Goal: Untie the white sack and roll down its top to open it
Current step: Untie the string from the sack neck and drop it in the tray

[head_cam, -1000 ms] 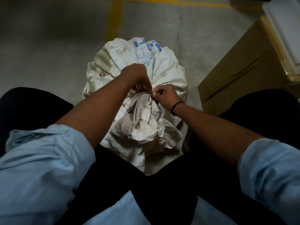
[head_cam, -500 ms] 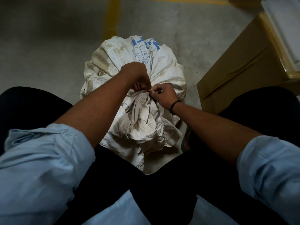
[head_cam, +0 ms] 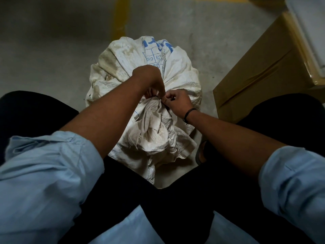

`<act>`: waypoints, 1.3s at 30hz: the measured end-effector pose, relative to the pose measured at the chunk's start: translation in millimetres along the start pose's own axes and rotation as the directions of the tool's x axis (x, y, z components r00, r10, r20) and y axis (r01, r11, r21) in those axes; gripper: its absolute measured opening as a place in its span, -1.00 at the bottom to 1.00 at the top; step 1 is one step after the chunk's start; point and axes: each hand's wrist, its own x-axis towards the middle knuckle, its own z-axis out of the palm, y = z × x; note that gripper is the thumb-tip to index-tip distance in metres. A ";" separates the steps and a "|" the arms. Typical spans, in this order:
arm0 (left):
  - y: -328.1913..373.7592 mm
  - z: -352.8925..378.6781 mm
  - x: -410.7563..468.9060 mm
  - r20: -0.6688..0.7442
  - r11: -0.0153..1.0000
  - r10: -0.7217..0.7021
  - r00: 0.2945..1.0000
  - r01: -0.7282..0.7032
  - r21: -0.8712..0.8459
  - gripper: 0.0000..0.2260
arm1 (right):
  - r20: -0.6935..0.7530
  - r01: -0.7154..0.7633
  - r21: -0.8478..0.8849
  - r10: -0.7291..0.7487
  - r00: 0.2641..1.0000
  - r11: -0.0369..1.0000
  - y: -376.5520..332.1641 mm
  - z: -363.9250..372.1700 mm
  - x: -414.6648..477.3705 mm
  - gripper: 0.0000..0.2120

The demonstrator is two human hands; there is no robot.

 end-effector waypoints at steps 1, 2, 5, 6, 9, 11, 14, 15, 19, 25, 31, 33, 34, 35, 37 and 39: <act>0.9 -0.4 -1.5 -0.013 1.000 -0.005 1.000 0.005 0.015 -0.81 | 0.000 0.001 -0.008 -0.001 1.000 1.000 -0.4 -0.1 -0.4 -0.81; 2.1 -0.2 -2.5 -0.035 0.999 -0.005 0.999 0.006 0.032 -0.80 | 0.000 -0.001 -0.012 0.001 1.000 1.000 -0.1 0.1 -0.2 -0.80; 5.3 2.2 -1.9 -0.119 0.996 0.020 0.993 -0.009 0.087 -0.71 | 0.003 0.000 -0.023 0.001 1.000 1.000 0.4 0.3 0.2 -0.78; 6.2 3.6 -1.2 -0.142 0.995 0.022 0.990 -0.008 0.104 -0.69 | 0.007 0.001 -0.023 -0.001 1.000 1.000 1.2 0.5 0.3 -0.80; 7.6 6.1 -1.0 -0.178 0.992 0.023 0.984 0.000 0.124 -0.69 | 0.037 0.013 0.010 -0.013 0.999 1.000 -1.8 0.0 -2.9 -0.91; 5.8 4.8 -0.4 -0.163 0.993 0.025 0.986 -0.006 0.119 -0.71 | 0.055 -0.002 0.018 0.001 0.998 1.000 -4.4 -0.9 -4.7 -0.88; -1.7 2.9 5.4 -0.024 1.000 0.008 1.000 -0.008 0.004 -0.71 | 0.108 -0.094 0.184 0.075 0.991 0.979 -8.7 -4.8 -6.6 -0.90; -5.1 3.1 8.4 0.037 1.000 0.001 0.999 0.000 -0.031 -0.71 | 0.126 -0.131 0.251 0.102 0.987 0.959 -10.0 -6.3 -6.9 -0.87; -14.7 3.2 13.6 0.095 0.990 0.027 0.995 -0.014 -0.143 -0.78 | 0.186 -0.160 0.281 0.110 0.976 0.946 -14.8 -10.2 -8.7 -0.65; -23.1 5.9 18.2 0.107 0.985 0.050 0.993 -0.031 -0.170 -0.82 | 0.150 -0.078 0.020 0.074 0.986 0.997 -15.2 -10.5 -7.8 -0.82; -26.3 4.4 19.4 0.086 0.980 0.074 0.994 -0.056 -0.190 -0.81 | -0.204 0.050 -0.127 -0.076 0.976 0.991 -9.8 7.9 -18.9 -0.88; -27.6 4.2 20.6 0.076 0.980 0.077 0.994 -0.061 -0.188 -0.83 | -0.222 0.053 -0.051 -0.063 0.973 0.997 -9.6 12.1 -22.4 -0.90; -28.5 3.9 20.9 0.075 0.980 0.078 0.994 -0.063 -0.190 -0.83 | -0.199 0.053 -0.016 -0.055 0.978 0.998 -10.2 11.9 -22.5 -0.90; -29.7 3.8 21.3 0.075 0.979 0.079 0.994 -0.063 -0.195 -0.83 | -0.163 0.051 0.024 -0.047 0.986 0.998 -12.0 9.6 -22.4 -0.90; -31.6 3.4 22.1 0.076 0.975 0.082 0.994 -0.064 -0.214 -0.84 | -0.062 0.022 0.104 -0.015 0.998 0.994 -14.1 2.8 -20.6 -0.92; -31.7 3.9 22.5 0.078 0.971 0.085 0.993 -0.065 -0.231 -0.84 | 0.039 -0.014 0.158 0.007 0.999 0.987 -15.4 -2.3 -19.6 -0.94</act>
